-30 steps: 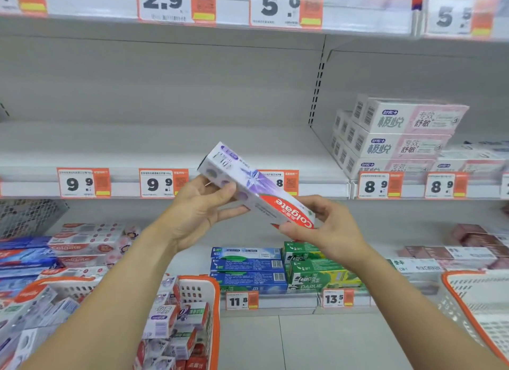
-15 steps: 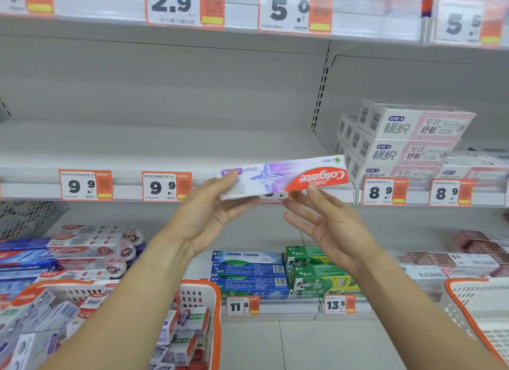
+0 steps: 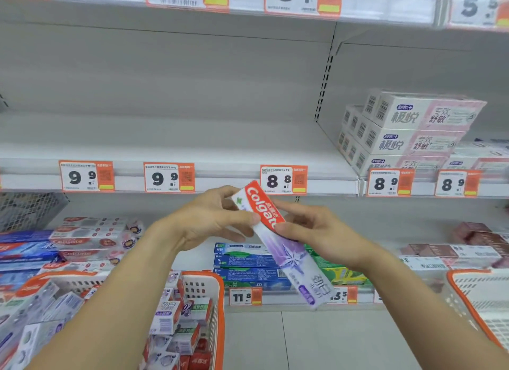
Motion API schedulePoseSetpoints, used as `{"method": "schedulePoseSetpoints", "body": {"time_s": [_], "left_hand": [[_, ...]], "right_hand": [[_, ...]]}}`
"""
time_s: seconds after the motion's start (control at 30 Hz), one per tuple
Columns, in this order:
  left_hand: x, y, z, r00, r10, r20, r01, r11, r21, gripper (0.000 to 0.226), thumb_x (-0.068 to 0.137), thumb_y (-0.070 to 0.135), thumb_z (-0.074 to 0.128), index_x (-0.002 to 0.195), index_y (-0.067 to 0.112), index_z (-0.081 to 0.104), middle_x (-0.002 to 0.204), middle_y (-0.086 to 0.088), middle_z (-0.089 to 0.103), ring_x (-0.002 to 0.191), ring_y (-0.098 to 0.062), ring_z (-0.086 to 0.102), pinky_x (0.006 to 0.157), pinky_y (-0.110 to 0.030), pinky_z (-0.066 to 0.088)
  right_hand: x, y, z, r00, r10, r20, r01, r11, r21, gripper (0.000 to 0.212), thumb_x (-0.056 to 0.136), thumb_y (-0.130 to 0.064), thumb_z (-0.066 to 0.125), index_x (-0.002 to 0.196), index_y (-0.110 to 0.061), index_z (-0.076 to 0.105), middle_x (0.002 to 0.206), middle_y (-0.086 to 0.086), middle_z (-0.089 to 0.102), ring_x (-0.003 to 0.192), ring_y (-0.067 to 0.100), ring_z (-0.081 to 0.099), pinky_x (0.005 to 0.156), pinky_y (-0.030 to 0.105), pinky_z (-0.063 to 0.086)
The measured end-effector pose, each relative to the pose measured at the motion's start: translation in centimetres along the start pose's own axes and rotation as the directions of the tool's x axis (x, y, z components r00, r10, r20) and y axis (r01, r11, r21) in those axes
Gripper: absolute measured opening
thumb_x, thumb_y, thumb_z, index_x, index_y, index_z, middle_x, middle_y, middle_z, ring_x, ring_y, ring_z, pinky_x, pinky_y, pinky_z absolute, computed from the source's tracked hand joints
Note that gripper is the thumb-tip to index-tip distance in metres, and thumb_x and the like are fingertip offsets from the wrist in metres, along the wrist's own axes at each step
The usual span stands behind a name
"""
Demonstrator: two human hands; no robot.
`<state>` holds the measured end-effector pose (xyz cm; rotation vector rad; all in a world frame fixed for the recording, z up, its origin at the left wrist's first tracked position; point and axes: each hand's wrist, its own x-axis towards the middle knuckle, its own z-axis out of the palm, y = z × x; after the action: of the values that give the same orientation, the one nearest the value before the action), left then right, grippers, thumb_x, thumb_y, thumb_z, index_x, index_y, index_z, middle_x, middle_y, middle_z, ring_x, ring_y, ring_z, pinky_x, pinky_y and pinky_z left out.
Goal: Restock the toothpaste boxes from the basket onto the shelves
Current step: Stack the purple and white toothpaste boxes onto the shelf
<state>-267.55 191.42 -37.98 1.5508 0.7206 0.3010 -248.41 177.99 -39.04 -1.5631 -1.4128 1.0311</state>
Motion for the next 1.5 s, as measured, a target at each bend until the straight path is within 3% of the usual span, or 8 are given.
{"method": "schedulePoseSetpoints", "body": {"time_s": [0.27, 0.4, 0.6, 0.7, 0.8, 0.93, 1.13, 1.5], "left_hand": [[0.7, -0.7, -0.5, 0.982, 0.189, 0.01, -0.187, 0.979, -0.081, 0.048, 0.073, -0.005, 0.076, 0.117, -0.001, 0.058, 0.114, -0.019, 0.07, 0.106, -0.033, 0.07, 0.083, -0.043, 0.061], [1.6, 0.2, -0.1, 0.944, 0.26, -0.203, -0.307, 0.919, -0.248, 0.057, 0.068, 0.002, 0.075, 0.122, -0.001, 0.056, 0.116, -0.023, 0.068, 0.103, -0.033, 0.071, 0.081, -0.039, 0.061], [4.1, 1.8, -0.1, 0.66, 0.552, -0.509, -0.407, 0.833, 0.376, 0.06, 0.094, 0.016, 0.067, 0.147, 0.023, 0.041, 0.143, 0.005, 0.053, 0.13, -0.008, 0.051, 0.107, -0.023, 0.038], [5.3, 1.2, 0.8, 0.721, 0.556, -0.414, -0.315, 0.795, 0.519, 0.066, 0.1, 0.007, 0.05, 0.157, 0.019, 0.021, 0.161, -0.002, 0.028, 0.149, -0.014, 0.024, 0.116, -0.018, 0.014], [5.8, 0.6, 1.8, 0.795, 0.495, -0.351, -0.226, 0.778, 0.586, 0.069, 0.101, 0.006, 0.045, 0.159, 0.019, 0.01, 0.166, -0.005, 0.013, 0.154, -0.018, 0.0, 0.125, -0.037, 0.001], [6.0, -0.2, 2.0, 0.822, 0.452, -0.347, -0.157, 0.765, 0.624, 0.07, 0.102, 0.016, 0.048, 0.159, 0.021, 0.008, 0.165, -0.001, 0.013, 0.152, -0.016, -0.013, 0.122, -0.039, -0.013], [7.4, -0.9, 2.2, 0.809, 0.513, -0.288, -0.152, 0.655, 0.74, 0.063, 0.1, 0.017, 0.047, 0.156, 0.03, 0.02, 0.159, 0.007, 0.03, 0.152, -0.021, -0.004, 0.12, -0.048, -0.018], [7.8, -1.4, 2.8, 0.849, 0.475, -0.233, -0.083, 0.555, 0.828, 0.075, 0.099, 0.029, 0.048, 0.159, 0.029, 0.004, 0.167, 0.005, 0.002, 0.151, -0.027, -0.02, 0.119, -0.054, -0.018]], "right_hand": [[-0.8, 0.5, -2.8, 0.991, -0.029, -0.131, -0.008, 0.962, -0.275, 0.096, 0.064, -0.039, 0.09, 0.144, -0.039, 0.037, 0.118, -0.004, 0.061, 0.098, 0.013, 0.067, 0.09, 0.04, 0.057], [-0.3, -1.2, -3.8, 0.899, -0.258, -0.354, 0.121, 0.923, -0.365, 0.073, 0.075, -0.024, 0.087, 0.133, -0.037, 0.045, 0.104, -0.013, 0.062, 0.096, 0.006, 0.064, 0.085, 0.024, 0.054], [5.0, -5.0, -7.4, 0.688, -0.604, -0.403, 0.132, 0.649, -0.749, 0.034, 0.089, -0.018, 0.072, 0.121, -0.02, 0.063, 0.114, -0.004, 0.062, 0.108, 0.023, 0.055, 0.096, 0.039, 0.044], [8.0, -5.1, -9.4, 0.744, -0.514, -0.426, 0.008, 0.645, -0.764, 0.03, 0.091, -0.017, 0.069, 0.12, -0.02, 0.065, 0.115, 0.004, 0.063, 0.107, 0.025, 0.055, 0.084, 0.027, 0.035], [9.4, -3.5, -10.1, 0.834, -0.371, -0.408, -0.056, 0.679, -0.732, 0.032, 0.09, -0.017, 0.071, 0.122, -0.019, 0.066, 0.119, 0.006, 0.064, 0.109, 0.026, 0.058, 0.086, 0.026, 0.037], [8.8, -1.1, -10.1, 0.911, -0.221, -0.348, -0.09, 0.717, -0.691, 0.031, 0.093, -0.016, 0.067, 0.124, -0.019, 0.064, 0.122, 0.001, 0.066, 0.109, 0.019, 0.059, 0.087, 0.024, 0.039], [7.7, -0.3, -10.6, 0.901, -0.177, -0.396, -0.176, 0.685, -0.707, 0.029, 0.099, -0.018, 0.059, 0.128, -0.02, 0.061, 0.127, 0.006, 0.064, 0.109, 0.025, 0.059, 0.084, 0.031, 0.043], [6.4, 3.3, -7.5, 0.791, -0.411, -0.453, -0.258, 0.448, -0.856, 0.059, 0.087, -0.012, 0.069, 0.143, -0.013, 0.049, 0.142, 0.015, 0.051, 0.133, 0.038, 0.043, 0.116, 0.053, 0.029]]}}
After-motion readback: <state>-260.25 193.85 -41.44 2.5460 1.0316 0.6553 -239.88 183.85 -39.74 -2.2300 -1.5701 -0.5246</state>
